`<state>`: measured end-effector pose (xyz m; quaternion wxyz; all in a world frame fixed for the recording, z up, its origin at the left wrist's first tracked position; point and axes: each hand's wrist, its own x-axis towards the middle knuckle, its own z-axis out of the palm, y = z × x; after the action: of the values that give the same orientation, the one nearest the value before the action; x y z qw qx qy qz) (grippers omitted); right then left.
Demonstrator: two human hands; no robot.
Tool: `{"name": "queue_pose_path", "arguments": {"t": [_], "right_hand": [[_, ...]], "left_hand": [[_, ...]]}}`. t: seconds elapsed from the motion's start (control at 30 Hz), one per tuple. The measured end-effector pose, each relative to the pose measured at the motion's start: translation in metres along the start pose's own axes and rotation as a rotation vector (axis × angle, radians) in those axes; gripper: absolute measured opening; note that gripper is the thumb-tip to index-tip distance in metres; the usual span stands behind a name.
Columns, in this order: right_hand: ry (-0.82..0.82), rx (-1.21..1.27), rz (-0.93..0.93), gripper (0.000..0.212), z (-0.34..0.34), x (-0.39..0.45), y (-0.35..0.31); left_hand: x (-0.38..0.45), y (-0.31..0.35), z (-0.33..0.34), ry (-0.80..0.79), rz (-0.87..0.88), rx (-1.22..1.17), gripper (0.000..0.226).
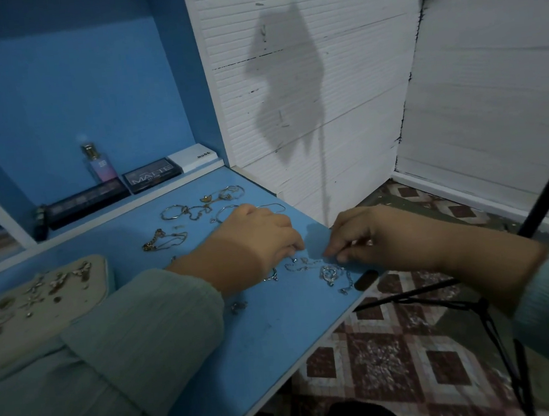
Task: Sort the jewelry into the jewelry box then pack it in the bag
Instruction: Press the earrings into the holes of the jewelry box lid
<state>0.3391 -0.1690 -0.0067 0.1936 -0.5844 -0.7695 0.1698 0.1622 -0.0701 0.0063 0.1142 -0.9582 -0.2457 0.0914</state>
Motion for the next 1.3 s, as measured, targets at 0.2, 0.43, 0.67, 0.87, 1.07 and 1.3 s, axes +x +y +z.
{"name": "queue_pose_path", "arguments": {"t": [0.2, 0.43, 0.67, 0.87, 1.07, 1.3], "right_hand": [[-0.061, -0.023, -0.034, 0.019, 0.005, -0.003, -0.003], [0.017, 0.017, -0.051, 0.015, 0.009, -0.005, -0.007], [-0.053, -0.054, -0.044, 0.011, 0.013, 0.001, -0.012], [-0.093, 0.021, 0.120, 0.010, 0.008, 0.010, -0.016], [-0.091, 0.081, 0.216, 0.016, 0.004, 0.014, -0.017], [-0.085, 0.085, 0.220, 0.015, 0.001, 0.018, -0.022]], "left_hand": [[0.000, 0.004, 0.003, -0.036, 0.046, -0.016, 0.032], [0.000, 0.004, 0.004, -0.021, 0.012, -0.098, 0.029], [-0.005, 0.004, 0.004, 0.022, -0.071, -0.245, 0.026], [-0.010, 0.007, 0.002, 0.046, -0.154, -0.341, 0.030], [-0.013, 0.007, 0.000, 0.072, -0.226, -0.480, 0.032], [-0.016, 0.004, 0.002, 0.035, -0.255, -0.514, 0.032]]}}
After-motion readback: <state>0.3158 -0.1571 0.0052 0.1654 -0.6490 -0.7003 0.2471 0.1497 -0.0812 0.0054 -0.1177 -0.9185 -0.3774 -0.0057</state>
